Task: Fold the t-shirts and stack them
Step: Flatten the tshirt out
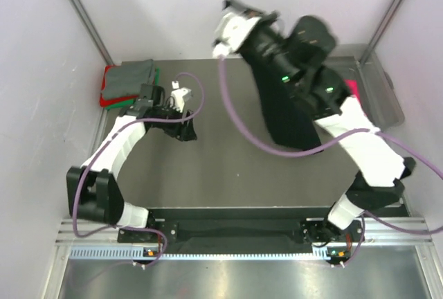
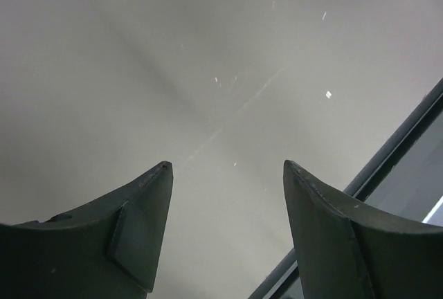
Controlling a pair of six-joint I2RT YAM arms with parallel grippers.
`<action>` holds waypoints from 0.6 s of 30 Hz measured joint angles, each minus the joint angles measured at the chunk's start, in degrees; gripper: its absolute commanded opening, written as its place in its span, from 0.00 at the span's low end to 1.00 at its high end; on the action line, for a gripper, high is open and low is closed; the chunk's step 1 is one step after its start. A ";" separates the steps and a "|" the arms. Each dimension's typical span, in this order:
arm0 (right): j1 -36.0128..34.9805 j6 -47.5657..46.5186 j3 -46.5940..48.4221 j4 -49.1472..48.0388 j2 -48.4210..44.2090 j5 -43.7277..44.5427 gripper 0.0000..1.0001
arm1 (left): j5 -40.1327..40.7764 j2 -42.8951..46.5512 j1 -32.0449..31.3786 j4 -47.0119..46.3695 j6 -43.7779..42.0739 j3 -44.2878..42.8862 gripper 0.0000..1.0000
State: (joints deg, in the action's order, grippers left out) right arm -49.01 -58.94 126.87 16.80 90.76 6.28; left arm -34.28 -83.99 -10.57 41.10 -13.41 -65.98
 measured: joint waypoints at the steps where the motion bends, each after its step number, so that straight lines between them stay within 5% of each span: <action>1: -2.60 -1.75 0.00 -0.26 1.31 0.74 0.00 | -0.57 2.12 0.92 -0.83 0.50 0.90 0.70; 9: -14.25 -9.31 7.23 -2.89 9.75 3.45 0.00 | -0.81 17.33 5.73 -6.86 3.63 10.38 0.69; 18: -4.63 -11.65 3.34 -10.93 1.95 5.16 0.00 | 0.74 20.17 5.68 -9.64 5.18 11.04 0.66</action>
State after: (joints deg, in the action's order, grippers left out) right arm -53.65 -70.59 130.21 5.87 92.71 11.44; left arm -33.54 -63.81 -4.89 31.46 -8.23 -54.94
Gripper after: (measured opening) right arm 0.005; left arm 0.664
